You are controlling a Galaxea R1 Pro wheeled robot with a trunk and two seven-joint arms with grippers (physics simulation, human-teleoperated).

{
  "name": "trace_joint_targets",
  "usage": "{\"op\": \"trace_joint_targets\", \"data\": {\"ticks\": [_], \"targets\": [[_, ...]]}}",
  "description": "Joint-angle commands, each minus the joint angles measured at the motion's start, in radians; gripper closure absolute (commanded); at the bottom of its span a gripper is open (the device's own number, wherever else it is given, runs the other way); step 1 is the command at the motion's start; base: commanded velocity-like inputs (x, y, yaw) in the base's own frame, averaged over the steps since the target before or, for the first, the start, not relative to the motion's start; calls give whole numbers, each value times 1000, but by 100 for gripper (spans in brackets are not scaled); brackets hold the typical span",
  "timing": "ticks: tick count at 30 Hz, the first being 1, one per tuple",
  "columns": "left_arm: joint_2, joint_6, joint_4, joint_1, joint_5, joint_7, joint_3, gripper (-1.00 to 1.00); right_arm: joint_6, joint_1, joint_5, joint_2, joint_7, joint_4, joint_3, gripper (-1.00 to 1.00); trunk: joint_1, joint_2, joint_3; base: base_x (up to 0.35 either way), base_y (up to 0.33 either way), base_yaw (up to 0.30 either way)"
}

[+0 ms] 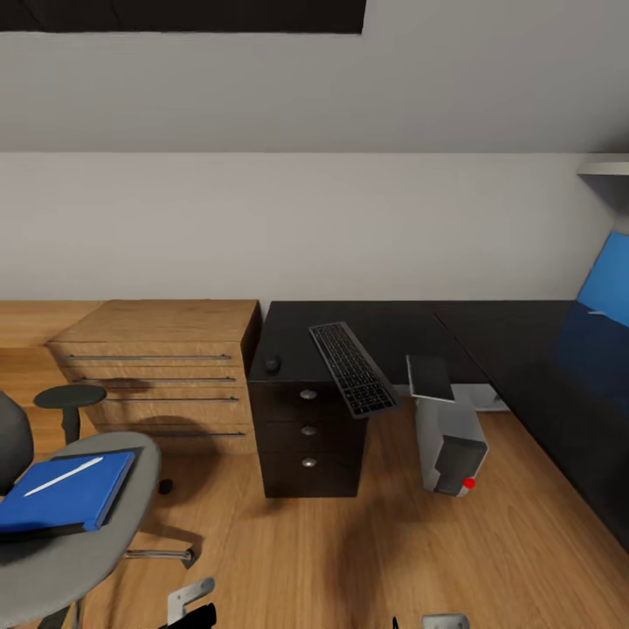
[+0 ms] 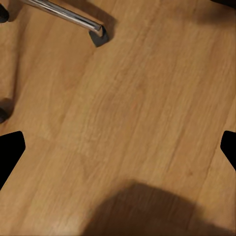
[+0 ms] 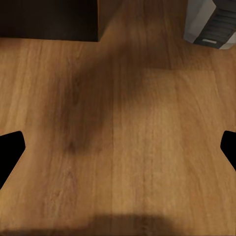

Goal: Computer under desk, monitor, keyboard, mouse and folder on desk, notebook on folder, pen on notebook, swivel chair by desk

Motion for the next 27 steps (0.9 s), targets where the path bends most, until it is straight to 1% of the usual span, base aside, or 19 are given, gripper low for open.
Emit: {"op": "trace_joint_targets", "data": {"ticks": [1, 12, 19, 21, 24, 25, 26, 27], "targets": [[0, -1, -2, 0, 5, 6, -8, -100, -2, -1, -5, 0, -5, 1, 9, -100, 0, -1, -1, -38, 52, 0], [-5, -5, -5, 0, 2, 5, -9, -100, -2, -1, -5, 0, -5, 1, 9, -100, 0, -1, -1, -10, 13, 0], [-9, -7, -6, 0, 2, 7, -10, -100, -5, -1, -5, 0, -5, 0, 8, -100, 27, -50, -23, 0, 0, 0], [-15, -7, -8, 0, 1, 7, -10, -100, -5, -1, -6, 0, -5, -2, 8, -100, 34, -64, -29, 0, 0, 0], [-33, -9, -10, 0, -2, 7, -10, -100, -10, -1, -5, 0, -5, -5, 8, -100, 46, -85, -39, 0, 0, 0], [-43, -9, -12, 0, -2, 8, -10, -100, -25, -1, -5, 0, -5, -8, 8, -100, 50, -92, -42, 0, 0, 0], [-47, -10, -14, 0, -3, 8, -11, -100, -35, -1, -5, 0, -5, -9, 8, -100, 53, -99, -45, 0, 0, 0], [-52, -10, -27, 0, -3, 9, -11, -100, -62, -1, -5, 0, -6, -11, 7, -100, 57, -106, -48, 0, 0, 0]]}}
